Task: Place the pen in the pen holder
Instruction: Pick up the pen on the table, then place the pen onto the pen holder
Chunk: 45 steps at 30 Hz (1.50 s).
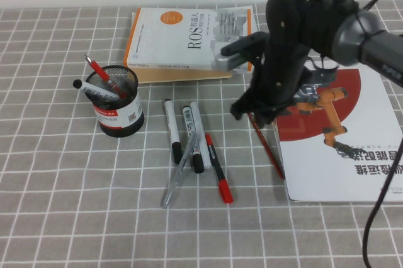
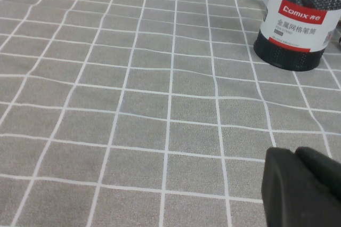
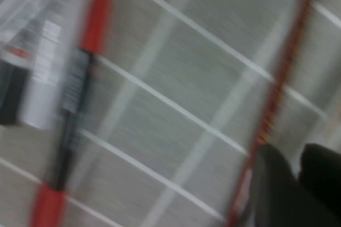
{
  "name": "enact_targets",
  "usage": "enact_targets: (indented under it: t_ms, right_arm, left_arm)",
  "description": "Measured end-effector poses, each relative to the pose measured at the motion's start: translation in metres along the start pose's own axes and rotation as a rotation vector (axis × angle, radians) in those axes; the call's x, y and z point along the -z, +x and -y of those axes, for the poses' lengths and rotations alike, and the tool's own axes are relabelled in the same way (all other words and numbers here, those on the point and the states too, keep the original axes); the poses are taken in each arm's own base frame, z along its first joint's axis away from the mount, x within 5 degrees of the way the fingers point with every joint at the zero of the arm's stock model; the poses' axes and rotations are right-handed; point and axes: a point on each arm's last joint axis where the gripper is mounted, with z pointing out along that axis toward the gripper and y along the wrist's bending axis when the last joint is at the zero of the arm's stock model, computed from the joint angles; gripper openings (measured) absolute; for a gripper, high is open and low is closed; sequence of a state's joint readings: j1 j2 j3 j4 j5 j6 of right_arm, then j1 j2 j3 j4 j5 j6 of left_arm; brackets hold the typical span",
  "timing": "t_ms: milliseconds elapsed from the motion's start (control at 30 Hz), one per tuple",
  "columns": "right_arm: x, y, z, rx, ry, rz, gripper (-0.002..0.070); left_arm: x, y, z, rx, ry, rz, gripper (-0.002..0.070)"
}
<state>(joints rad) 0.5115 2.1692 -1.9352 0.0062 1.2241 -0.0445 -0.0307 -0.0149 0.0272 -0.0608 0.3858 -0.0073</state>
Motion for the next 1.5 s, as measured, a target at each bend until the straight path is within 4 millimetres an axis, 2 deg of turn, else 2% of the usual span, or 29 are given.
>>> enact_targets:
  t_ms: [100, 200, 567, 667, 733, 867, 967, 1033, 1100, 1233, 1400, 1500]
  right_arm:
    - [-0.004, -0.008, -0.004, 0.014, -0.039, 0.017, 0.0181]
    - [-0.009, -0.012, -0.004, 0.024, -0.038, 0.021, 0.0249]
    - [-0.053, -0.013, 0.002, 0.047, 0.015, -0.067, 0.0269]
    - [-0.055, -0.014, 0.002, 0.045, 0.015, -0.067, 0.0247]
    - [-0.055, -0.015, 0.001, 0.042, 0.009, -0.068, 0.0199]
    - [-0.054, -0.015, 0.000, 0.032, -0.004, -0.068, 0.0048]
    - [-0.052, -0.017, -0.002, 0.014, -0.020, -0.050, 0.0021]
    - [-0.047, -0.017, -0.002, 0.006, -0.020, -0.040, 0.0015]
    - [-0.030, -0.015, -0.003, -0.017, -0.027, 0.000, 0.0013]
    - [0.001, -0.004, -0.011, -0.060, -0.107, 0.212, 0.0012]
    - [0.033, 0.033, -0.033, -0.057, -0.243, 0.586, 0.0011]
    - [0.045, 0.056, -0.048, -0.003, -0.208, 0.793, 0.0011]
  left_arm:
    - [0.000, 0.000, 0.000, 0.000, 0.000, 0.000, -0.0005]
    - [0.000, 0.000, 0.000, 0.000, 0.000, 0.000, -0.0005]
    - [0.000, 0.000, 0.000, 0.000, 0.000, 0.000, -0.0005]
    - [0.000, 0.000, 0.000, 0.000, 0.000, 0.000, -0.0005]
    - [0.000, 0.000, 0.000, 0.000, 0.000, 0.000, -0.0005]
    - [0.000, 0.000, 0.000, 0.000, 0.000, 0.000, -0.0005]
    - [0.000, 0.000, 0.000, 0.000, 0.000, 0.000, -0.0005]
    - [0.000, 0.000, 0.000, 0.000, 0.000, 0.000, -0.0005]
    - [0.000, 0.000, 0.000, 0.000, 0.000, 0.000, -0.0005]
    - [0.000, 0.000, 0.000, 0.000, 0.000, 0.000, -0.0005]
    - [0.000, 0.000, 0.000, 0.000, 0.000, 0.000, -0.0005]
    - [0.000, 0.000, 0.000, 0.000, 0.000, 0.000, -0.0005]
